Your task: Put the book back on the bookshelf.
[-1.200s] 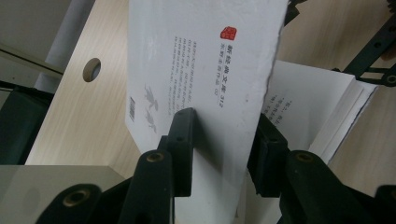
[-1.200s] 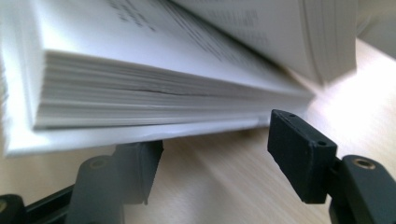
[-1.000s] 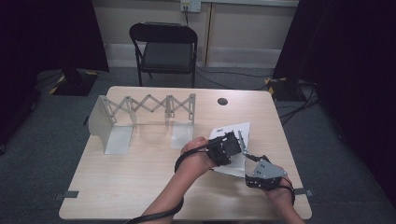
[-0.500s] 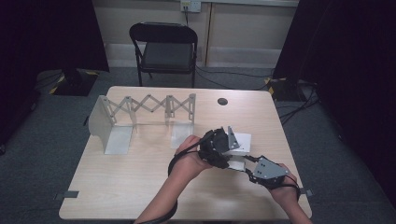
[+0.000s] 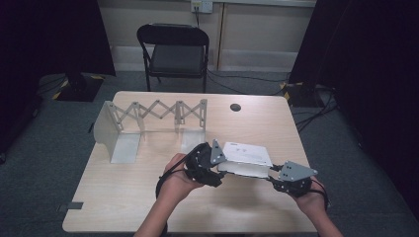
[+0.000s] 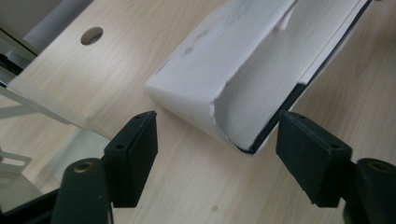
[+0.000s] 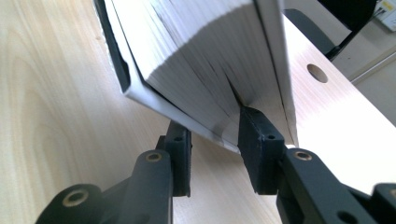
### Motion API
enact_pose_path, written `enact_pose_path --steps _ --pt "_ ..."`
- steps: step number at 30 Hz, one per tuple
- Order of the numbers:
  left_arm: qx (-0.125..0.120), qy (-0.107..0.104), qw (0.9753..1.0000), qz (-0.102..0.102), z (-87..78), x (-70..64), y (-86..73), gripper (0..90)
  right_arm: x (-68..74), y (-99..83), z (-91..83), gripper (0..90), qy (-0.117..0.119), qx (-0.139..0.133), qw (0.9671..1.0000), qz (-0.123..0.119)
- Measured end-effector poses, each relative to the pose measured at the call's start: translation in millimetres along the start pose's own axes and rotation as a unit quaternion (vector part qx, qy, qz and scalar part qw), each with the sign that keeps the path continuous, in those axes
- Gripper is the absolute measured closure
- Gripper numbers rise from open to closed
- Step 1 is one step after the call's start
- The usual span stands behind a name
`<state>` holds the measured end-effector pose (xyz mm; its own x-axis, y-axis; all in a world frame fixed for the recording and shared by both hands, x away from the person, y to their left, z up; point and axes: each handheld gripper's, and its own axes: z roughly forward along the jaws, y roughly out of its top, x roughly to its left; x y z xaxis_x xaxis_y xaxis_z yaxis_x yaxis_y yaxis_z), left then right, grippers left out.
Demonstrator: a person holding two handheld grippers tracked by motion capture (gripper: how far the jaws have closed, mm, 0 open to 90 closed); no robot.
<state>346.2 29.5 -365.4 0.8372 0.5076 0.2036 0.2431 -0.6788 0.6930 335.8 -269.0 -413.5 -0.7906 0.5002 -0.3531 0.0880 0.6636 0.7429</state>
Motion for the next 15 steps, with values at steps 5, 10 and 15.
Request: enact_pose_path --steps 5,10,15 --pt "-0.005 -0.02 0.9998 -0.005 10.5 -0.5 -22.2 25.2 -6.4 -1.8 -5.7 86.2 0.02 -0.007 0.9994 0.028" --pt "-0.007 -0.025 0.9997 -0.002 25.6 -9.1 -24.0 36.8 -12.4 -2.7 -11.9 90.0 0.027 -0.035 0.9972 0.06" --pt "0.012 -0.027 0.9995 0.009 39.8 -14.9 -39.0 33.1 -4.5 -16.0 -1.9 75.0 0.035 -0.012 0.9966 0.074"
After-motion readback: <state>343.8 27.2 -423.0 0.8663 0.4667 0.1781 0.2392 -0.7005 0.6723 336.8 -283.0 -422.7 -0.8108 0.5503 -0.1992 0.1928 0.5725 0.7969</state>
